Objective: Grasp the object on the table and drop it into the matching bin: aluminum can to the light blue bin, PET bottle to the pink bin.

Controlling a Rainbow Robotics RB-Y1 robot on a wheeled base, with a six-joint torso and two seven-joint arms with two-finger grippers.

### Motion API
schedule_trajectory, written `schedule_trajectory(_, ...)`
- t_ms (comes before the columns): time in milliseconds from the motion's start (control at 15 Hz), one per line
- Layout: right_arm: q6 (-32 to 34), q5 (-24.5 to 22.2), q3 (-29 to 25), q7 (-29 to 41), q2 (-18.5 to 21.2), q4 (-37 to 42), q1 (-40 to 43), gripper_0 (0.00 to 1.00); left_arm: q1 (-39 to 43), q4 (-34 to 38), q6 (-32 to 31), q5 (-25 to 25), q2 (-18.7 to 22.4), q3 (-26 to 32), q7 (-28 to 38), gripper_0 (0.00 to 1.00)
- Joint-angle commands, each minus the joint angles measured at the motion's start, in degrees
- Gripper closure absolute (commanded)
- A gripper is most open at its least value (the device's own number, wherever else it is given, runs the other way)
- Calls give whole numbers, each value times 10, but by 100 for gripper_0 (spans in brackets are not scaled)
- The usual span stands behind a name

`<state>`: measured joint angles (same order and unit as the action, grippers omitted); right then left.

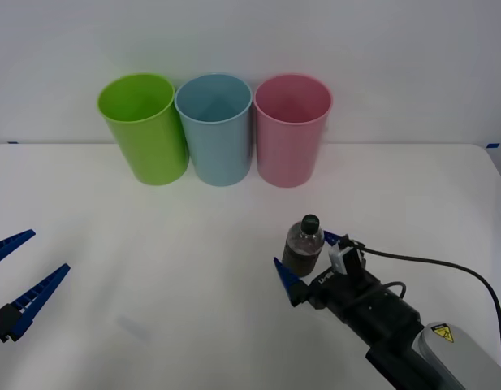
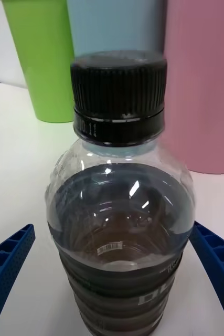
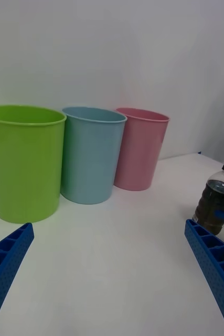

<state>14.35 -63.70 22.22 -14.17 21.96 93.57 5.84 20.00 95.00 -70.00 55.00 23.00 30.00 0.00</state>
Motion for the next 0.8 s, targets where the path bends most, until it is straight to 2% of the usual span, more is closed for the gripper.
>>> schedule_trajectory(67, 4, -6, 0, -2, -16, -36, -23, 0, 0, 0, 0, 0, 0, 0, 0, 0)
schedule_trajectory(800, 4, -10, 1, -2, -22, -37, -25, 0, 0, 0, 0, 0, 0, 0, 0, 0)
